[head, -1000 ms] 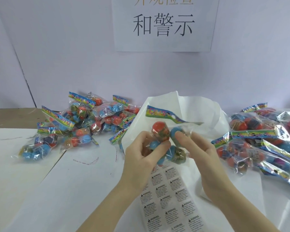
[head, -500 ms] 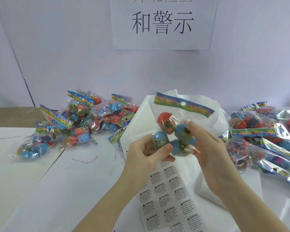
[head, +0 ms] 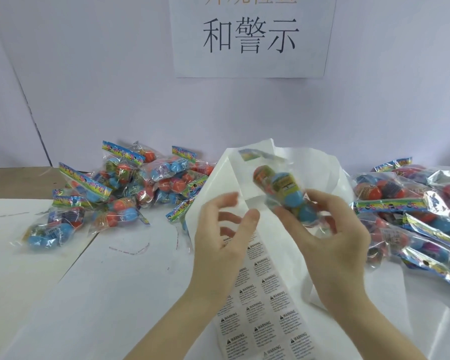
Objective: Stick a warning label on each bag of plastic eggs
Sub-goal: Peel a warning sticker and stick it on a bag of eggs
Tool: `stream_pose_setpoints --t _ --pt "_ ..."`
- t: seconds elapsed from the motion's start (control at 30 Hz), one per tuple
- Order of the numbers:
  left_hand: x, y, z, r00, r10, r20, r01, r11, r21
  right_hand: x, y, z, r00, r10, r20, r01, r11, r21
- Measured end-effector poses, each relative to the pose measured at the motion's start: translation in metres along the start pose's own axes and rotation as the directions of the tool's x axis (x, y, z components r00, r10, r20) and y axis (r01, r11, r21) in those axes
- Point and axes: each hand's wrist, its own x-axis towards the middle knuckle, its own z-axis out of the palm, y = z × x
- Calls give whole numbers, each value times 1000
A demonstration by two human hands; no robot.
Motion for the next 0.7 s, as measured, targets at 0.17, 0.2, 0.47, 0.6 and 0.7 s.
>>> stream_pose_setpoints --t 0.17,0.2,0.47,0.6,0.7 --pt "-3 4 5 954 -89 285 172 944 -282 -9 1 9 890 -438 131 456 864 -212" --pt "-1 5 4 955 -118 273 213 911 -352 -12 1 11 856 -477 200 514 832 -210" --pt "13 12 -10 967 -202 155 254 816 -520 -10 -7 5 958 -244 150 248 969 -14" --pt "12 10 -10 970 -183 162 242 824 -512 -5 -7 7 970 7 241 -49 985 167" --pt "11 8 -8 977 -154 148 207 860 -467 -6 -6 7 979 -24 204 -14 983 183"
